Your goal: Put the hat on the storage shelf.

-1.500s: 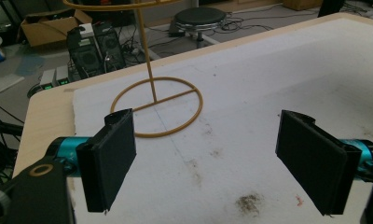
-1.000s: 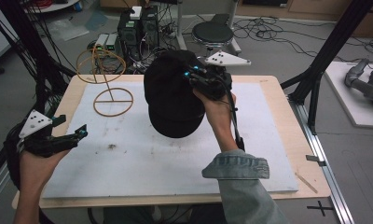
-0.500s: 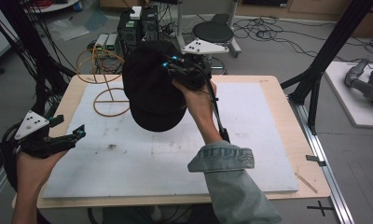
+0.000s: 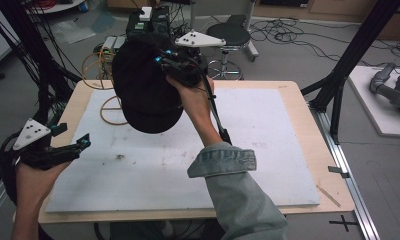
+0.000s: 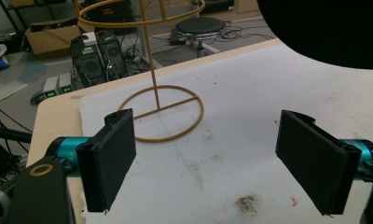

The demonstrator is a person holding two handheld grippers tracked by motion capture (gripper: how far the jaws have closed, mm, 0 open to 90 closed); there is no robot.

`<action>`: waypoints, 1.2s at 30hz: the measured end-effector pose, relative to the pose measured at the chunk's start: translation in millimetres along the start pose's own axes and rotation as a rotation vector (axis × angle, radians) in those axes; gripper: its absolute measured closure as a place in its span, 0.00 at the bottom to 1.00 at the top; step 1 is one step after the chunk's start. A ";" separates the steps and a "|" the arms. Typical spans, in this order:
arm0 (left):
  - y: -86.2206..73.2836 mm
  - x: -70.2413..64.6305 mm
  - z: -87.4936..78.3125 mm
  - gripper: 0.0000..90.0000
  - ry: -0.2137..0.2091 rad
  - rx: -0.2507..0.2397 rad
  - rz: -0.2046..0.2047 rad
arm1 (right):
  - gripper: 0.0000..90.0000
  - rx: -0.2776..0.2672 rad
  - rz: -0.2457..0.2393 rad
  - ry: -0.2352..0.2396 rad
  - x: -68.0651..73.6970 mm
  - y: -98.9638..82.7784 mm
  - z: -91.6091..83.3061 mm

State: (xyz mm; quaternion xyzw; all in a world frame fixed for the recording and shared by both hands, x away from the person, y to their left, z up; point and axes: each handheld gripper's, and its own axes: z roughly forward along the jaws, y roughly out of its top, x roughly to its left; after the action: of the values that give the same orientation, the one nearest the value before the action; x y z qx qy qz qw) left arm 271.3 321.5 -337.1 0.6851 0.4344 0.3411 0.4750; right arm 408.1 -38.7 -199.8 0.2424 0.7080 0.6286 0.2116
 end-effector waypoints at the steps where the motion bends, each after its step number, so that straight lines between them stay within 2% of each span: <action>1: 0.0 0.0 -0.1 0.23 0.001 -0.001 -0.004 | 0.94 0.000 0.001 0.004 1.0 1.0 2.5; 3: 0.4 0.5 -1.0 0.23 0.000 -0.003 -0.002 | 0.94 -0.001 -0.002 0.009 2.0 2.2 5.6; 4: 0.6 0.6 -1.5 0.23 0.001 -0.005 -0.004 | 0.94 -0.006 -0.018 0.021 4.8 4.5 11.6; 10: 0.6 3.4 -3.8 0.23 0.007 -0.010 -0.008 | 0.94 -0.008 -0.025 0.029 10.7 8.5 25.3; 19: 0.7 5.8 -6.5 0.23 0.009 -0.016 -0.016 | 0.94 -0.008 -0.014 0.044 15.5 13.2 44.6; 27: -0.3 6.2 -9.7 0.23 0.016 -0.016 -0.016 | 0.94 -0.018 0.002 0.048 14.7 15.6 54.3; 36: -3.5 9.9 -20.2 0.23 0.032 -0.015 -0.022 | 0.94 -0.029 0.006 0.052 17.7 22.9 69.2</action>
State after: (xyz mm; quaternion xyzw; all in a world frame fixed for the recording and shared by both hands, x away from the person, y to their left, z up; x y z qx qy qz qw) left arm 256.4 338.4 -333.5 0.6711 0.4471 0.3500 0.4766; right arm 437.6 28.7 -185.3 0.2252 0.7033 0.6456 0.1945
